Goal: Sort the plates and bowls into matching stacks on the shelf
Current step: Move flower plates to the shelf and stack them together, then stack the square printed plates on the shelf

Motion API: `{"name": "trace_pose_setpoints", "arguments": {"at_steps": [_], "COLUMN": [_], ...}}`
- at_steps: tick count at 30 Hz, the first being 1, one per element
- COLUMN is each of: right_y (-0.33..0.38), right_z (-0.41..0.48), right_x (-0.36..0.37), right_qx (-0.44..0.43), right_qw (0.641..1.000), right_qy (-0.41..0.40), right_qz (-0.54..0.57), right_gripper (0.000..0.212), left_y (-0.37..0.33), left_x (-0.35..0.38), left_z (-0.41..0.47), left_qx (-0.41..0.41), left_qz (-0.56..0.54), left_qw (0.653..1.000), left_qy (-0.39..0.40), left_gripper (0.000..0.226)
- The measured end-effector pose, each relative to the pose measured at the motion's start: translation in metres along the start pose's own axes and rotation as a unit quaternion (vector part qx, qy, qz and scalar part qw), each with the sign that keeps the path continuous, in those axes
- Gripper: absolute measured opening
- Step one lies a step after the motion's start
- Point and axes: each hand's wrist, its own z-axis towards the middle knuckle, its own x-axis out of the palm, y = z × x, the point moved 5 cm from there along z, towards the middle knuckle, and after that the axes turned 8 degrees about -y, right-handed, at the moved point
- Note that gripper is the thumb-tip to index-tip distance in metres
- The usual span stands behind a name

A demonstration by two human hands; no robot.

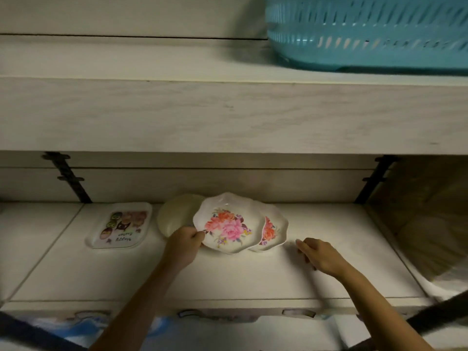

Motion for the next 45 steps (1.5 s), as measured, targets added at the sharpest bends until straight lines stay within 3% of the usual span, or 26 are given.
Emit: {"name": "trace_pose_setpoints", "arguments": {"at_steps": [4,8,12,17,20,30,37,45], "right_y": [-0.013,-0.020,-0.021,-0.019,-0.012,0.058,0.141,0.252], "right_z": [-0.023,-0.037,-0.042,-0.045,-0.041,-0.026,-0.037,-0.080], "right_x": [-0.014,-0.031,-0.040,-0.046,-0.041,-0.006,0.036,0.099], "right_qx": [-0.013,-0.026,-0.036,-0.031,-0.045,-0.122,-0.250,-0.368], "right_qw": [1.000,0.999,0.999,0.999,0.999,0.987,0.956,0.907], "right_qy": [0.023,0.005,0.002,-0.006,0.008,0.076,0.103,0.106], "right_qz": [0.008,0.044,0.039,0.042,0.019,-0.069,-0.115,-0.177], "right_gripper": [0.036,0.064,0.033,0.050,0.036,0.032,0.031,0.029], "left_y": [-0.018,-0.036,-0.041,-0.042,-0.043,-0.023,0.028,0.106], "left_x": [0.037,0.067,0.083,0.084,0.076,0.002,-0.070,-0.164], "left_z": [0.021,0.028,0.033,0.034,0.030,-0.011,-0.041,-0.092], "left_qx": [0.009,0.013,0.015,0.016,0.029,0.111,0.067,-0.036], "left_qz": [0.030,0.068,0.117,0.150,0.164,0.243,0.240,0.241], "left_qw": [0.999,0.997,0.992,0.987,0.985,0.964,0.968,0.967], "left_qy": [0.023,0.029,0.039,0.051,0.048,-0.008,-0.034,-0.070], "left_gripper": [0.036,0.036,0.038,0.042,0.044,0.038,0.036,0.038]}}
